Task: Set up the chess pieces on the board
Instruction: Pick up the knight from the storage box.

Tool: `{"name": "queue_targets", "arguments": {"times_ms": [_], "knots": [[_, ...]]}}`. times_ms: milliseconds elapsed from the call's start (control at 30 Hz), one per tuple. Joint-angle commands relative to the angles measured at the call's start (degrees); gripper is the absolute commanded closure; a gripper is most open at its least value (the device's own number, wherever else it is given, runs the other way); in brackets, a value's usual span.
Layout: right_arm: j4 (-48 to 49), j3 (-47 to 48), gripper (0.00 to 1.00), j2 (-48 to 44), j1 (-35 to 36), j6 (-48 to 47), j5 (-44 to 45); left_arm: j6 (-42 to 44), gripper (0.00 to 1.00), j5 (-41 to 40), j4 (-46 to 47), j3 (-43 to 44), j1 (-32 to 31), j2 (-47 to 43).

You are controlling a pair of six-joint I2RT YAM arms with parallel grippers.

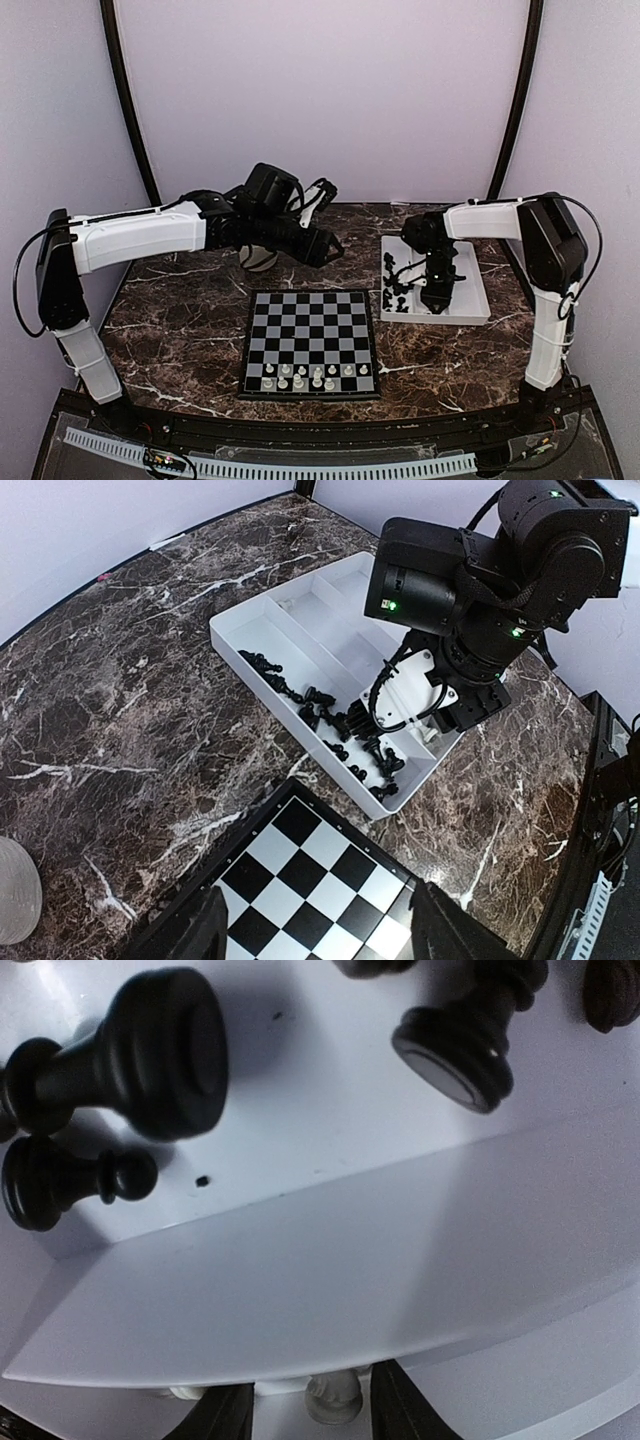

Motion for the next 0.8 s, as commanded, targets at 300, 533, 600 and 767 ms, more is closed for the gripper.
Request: {"name": "queue_targets", "arguments": {"times_ms": [300, 533, 600, 767], "knots": [[-1.7, -4.1, 0.69, -1.7, 0.3, 2.2, 1.2, -1.1, 0.35, 1.8, 2.6, -3.1, 0.3, -5.1], [-2.4, -3.3, 0.8, -4.4, 0.4, 2.4, -0.5, -1.3, 0.35, 2.6, 2.8, -3.9, 0.2, -5.4], [-3.1, -2.4, 0.81, -5.8, 0.4, 2.2, -2.0, -1.3, 0.35, 3.1, 3.1, -3.8, 0.3, -5.1], [-3.3, -1.0, 0.84, -9.4, 0.3, 1.5, -5.0, -1.9, 0.35, 4.3, 3.9, -2.7, 0.3, -3.7]]}}
